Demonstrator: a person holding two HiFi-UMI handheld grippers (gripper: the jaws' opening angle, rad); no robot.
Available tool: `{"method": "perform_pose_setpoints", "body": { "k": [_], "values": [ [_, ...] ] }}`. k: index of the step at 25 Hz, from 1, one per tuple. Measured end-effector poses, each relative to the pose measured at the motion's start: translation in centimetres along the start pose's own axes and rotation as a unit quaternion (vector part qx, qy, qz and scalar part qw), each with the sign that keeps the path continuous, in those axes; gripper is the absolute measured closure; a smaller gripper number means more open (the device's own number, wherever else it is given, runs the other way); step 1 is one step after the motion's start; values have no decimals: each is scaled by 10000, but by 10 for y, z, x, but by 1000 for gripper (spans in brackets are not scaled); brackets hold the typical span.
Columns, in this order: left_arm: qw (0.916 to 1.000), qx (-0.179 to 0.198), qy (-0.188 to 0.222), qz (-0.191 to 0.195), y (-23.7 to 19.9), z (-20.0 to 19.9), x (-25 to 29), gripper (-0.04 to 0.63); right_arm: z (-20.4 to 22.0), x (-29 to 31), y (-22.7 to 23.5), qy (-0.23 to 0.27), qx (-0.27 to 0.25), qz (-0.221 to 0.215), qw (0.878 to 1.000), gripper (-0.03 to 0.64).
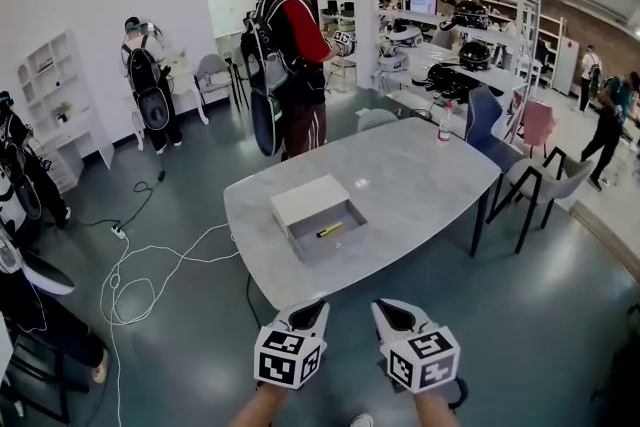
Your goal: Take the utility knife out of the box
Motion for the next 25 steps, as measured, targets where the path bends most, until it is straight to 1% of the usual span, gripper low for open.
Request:
{"method": "perform_pose_setpoints", "body": {
  "k": [9, 18, 25],
  "values": [
    [9998, 3, -51, -215, 12, -7, 26, 580, -4, 4, 34, 3, 6, -221, 9998, 612],
    [9994, -16, -31, -352, 4, -10, 45, 580, -6, 21, 48, -24, -29, -349, 9994, 612],
    [9989, -87, -3, -453, -17, -18, 66, 580, -13, 49, 57, -95, -144, -464, 9988, 612]
  ]
}}
Point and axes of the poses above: the fingertips, and each gripper's own axes: x forward along the fingers, y to its right, z out of its underside, the point moved 1 cm from there along -x, backward along the fingers, and after that the axes turned 3 degrees about z, right-handed, at the moved point
